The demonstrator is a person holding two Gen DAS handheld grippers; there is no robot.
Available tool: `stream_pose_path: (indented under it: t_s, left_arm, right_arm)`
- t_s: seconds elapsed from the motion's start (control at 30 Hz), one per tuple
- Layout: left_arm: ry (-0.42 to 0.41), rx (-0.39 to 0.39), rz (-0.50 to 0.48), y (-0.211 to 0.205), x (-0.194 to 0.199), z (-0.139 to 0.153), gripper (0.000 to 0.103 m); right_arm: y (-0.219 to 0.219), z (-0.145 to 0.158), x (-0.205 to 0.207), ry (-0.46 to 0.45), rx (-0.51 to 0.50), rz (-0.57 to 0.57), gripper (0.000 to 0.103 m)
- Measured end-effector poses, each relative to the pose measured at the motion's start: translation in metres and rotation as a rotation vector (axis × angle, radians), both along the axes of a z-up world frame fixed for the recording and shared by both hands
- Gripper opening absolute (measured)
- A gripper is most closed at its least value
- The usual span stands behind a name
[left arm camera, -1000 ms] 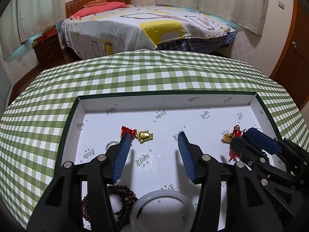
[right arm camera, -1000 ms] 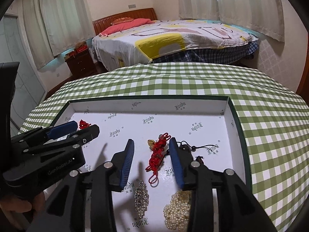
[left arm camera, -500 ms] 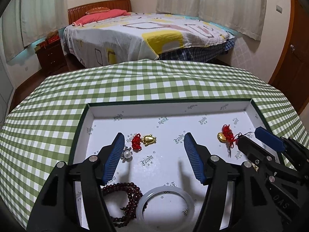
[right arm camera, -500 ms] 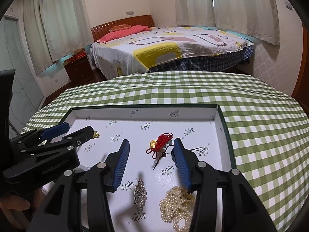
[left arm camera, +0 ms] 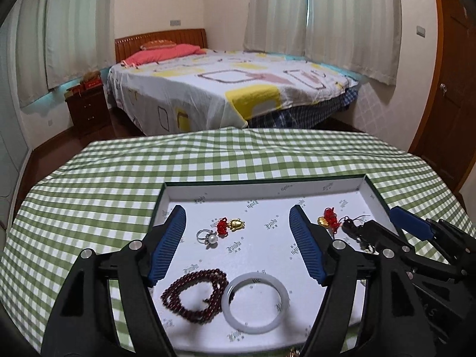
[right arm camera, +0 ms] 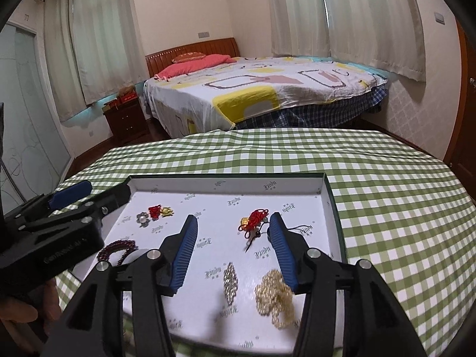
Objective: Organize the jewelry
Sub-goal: 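Withdraw both open tools from the box toward the gold brooches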
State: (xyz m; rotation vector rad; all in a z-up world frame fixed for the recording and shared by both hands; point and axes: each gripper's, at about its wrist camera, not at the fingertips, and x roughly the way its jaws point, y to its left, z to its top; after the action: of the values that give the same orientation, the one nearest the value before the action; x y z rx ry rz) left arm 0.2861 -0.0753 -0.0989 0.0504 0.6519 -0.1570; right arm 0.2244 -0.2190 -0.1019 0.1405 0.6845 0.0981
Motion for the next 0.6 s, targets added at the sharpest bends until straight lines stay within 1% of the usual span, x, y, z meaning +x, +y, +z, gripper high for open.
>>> stream_pose_path:
  t_s: [0.23,0.33,0.37,0.47,0.6]
  left_arm:
    - [-0.052,-0.01,0.019,0.014,-0.037,0.015,0.072]
    - [-0.081,-0.022,0.038,0.023,-0.055,0.018,0.077]
    - [-0.088,-0.025,0.042,0.025,-0.059,0.019,0.077]
    - [-0.105,-0.02,0.06,0.034,-0.075,0.018,0.078]
    - [-0.098,-0.008,0.079,0.045,-0.094,0.008,0.077]
  right_arm:
    - [0.006,0.004,-0.027,-0.017,0.006,0.005,0.051]
    - [0.01,0.003,-0.038,-0.015,0.004,0.015,0.051]
    - [0.012,0.002,-0.042,-0.015,0.003,0.017,0.051]
    - [0.016,-0.002,-0.054,-0.01,0.004,0.028,0.051]
    - [0.023,-0.011,-0.065,0.008,-0.005,0.046,0.051]
